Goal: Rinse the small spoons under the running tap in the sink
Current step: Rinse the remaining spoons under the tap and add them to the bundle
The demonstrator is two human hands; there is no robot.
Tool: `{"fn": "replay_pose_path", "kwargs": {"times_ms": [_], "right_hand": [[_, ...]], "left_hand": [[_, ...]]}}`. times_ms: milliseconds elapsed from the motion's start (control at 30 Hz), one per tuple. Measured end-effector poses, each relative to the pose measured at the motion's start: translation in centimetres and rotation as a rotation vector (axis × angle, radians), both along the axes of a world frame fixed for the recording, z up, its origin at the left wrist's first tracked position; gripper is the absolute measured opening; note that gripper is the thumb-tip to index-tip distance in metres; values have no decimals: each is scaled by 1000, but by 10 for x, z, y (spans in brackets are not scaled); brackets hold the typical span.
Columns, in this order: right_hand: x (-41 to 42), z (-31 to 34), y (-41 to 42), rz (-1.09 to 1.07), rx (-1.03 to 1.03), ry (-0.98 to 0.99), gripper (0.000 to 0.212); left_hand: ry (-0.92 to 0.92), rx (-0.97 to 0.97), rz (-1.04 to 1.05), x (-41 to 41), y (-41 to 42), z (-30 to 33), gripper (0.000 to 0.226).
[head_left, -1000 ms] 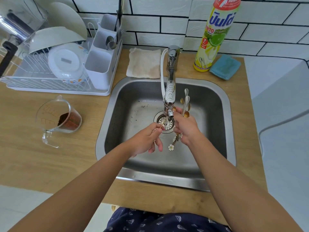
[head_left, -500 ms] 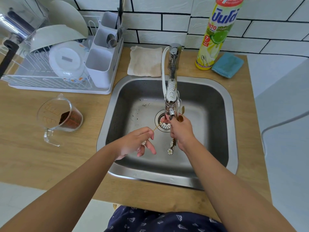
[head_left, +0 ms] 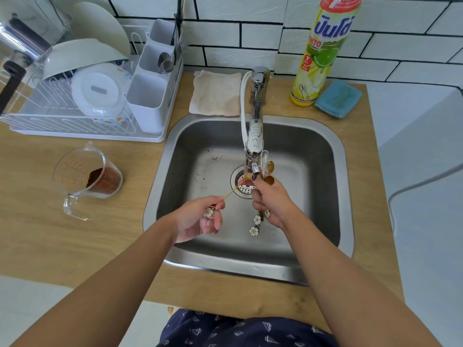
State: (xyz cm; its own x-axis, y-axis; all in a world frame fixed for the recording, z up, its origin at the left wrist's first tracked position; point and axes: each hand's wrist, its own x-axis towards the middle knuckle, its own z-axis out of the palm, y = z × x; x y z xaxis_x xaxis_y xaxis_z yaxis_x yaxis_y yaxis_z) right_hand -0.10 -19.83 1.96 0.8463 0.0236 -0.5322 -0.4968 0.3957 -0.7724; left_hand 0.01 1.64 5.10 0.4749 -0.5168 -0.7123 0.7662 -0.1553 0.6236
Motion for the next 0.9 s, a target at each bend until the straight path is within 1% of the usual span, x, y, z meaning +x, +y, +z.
{"fn": "replay_pose_path", "kwargs": {"times_ms": [100, 167, 267, 367, 433, 467, 500, 533, 600, 633, 667, 767, 833, 900], "right_hand": [[2, 0, 1, -34, -54, 39, 24], [3, 0, 4, -74, -115, 82, 29], [3, -1, 7, -118, -164, 111, 27], [0, -2, 4, -88, -131, 78, 23], [-2, -3, 3, -39, -155, 41, 25], [-2, -2, 4, -23, -178, 25, 21], [-2, -2, 4, -15, -181, 12, 10], [-2, -1, 5, -25, -162, 9, 7], [0, -3, 5, -62, -107, 37, 24], [1, -4, 5, -65, -95, 46, 27], [0, -4, 5, -47, -105, 40, 26], [-1, -2, 4, 32, -174, -28, 14], [2, -1, 5, 42, -183, -34, 13], [6, 1, 3, 12, -115, -13, 21]], "left_hand": [[-66, 69, -63, -1, -2, 1, 42], [-195, 187, -122, -4, -6, 3, 42], [-396, 292, -149, -10, -14, 2, 40], [-486, 328, -166, -12, -18, 0, 37], [-477, 328, -124, -14, -18, -3, 36], [-465, 322, -94, -14, -17, -5, 37], [-459, 314, -75, -14, -16, -7, 37], [-462, 306, -69, -14, -15, -9, 37], [-475, 303, -67, -13, -13, -11, 38], [-485, 308, -68, -12, -12, -12, 39], [-500, 313, -72, -12, -11, -13, 40], [-514, 321, -89, -11, -9, -15, 41], [-443, 306, -66, -11, -8, -14, 42], [-289, 218, -2, -11, -6, -13, 43]]}}
